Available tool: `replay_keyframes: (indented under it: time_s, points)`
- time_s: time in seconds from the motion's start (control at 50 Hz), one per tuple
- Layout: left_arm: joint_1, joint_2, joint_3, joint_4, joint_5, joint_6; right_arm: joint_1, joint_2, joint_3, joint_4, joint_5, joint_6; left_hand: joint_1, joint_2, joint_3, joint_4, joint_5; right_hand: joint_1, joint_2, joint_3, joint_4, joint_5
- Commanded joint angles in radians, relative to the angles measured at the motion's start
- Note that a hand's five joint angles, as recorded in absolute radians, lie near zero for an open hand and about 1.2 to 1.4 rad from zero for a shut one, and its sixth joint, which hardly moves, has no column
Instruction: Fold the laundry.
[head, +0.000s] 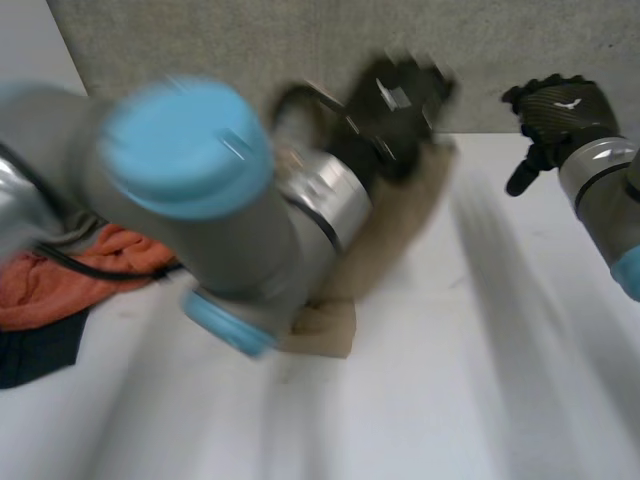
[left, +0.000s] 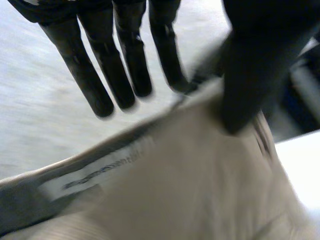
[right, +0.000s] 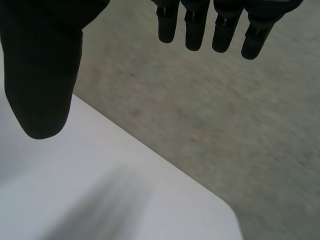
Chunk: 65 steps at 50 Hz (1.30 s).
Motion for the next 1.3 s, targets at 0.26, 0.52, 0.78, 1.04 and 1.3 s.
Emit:
replay_keyframes:
  time_s: [0.26,0.52,0.78,1.04,1.3]
  points:
    - [0.127,0.324,-0.326,0.070,-0.036,-0.080,-0.028,-0.032,-0.009,0.070,-0.135,-0.082,-0.483,-0.552,-0.576,-0.575,-0.534,-0.065,-0.043,-0.036,-0.035,-0.048]
    - [0.437,0.441,-0.797,-0.089,-0.171,-0.103,0.225,-0.061,0.241,0.378,-0.250,-0.240,-0.268,-0.337,-0.361,-0.360,-0.319,-0.047,-0.025,-0.018,-0.018,-0.030]
    - [0.525,0.174,-0.746,-0.204,0.040,-0.292,0.393,0.023,0.473,-0.096,-0.034,-0.067,-0.268,-0.337,-0.361,-0.360,-0.319,0.049,0.071,0.079,0.079,0.066]
    - [0.445,0.067,-0.540,-0.235,0.022,-0.370,0.397,0.043,0.448,-0.225,0.026,-0.021,0.739,0.670,0.646,0.647,0.688,1.157,1.179,1.186,1.186,1.174]
    - [0.482,0.586,-0.448,-0.280,-0.033,-0.419,0.220,-0.313,0.205,0.057,-0.086,-0.068,0.739,0.670,0.646,0.647,0.688,1.157,1.179,1.186,1.186,1.174]
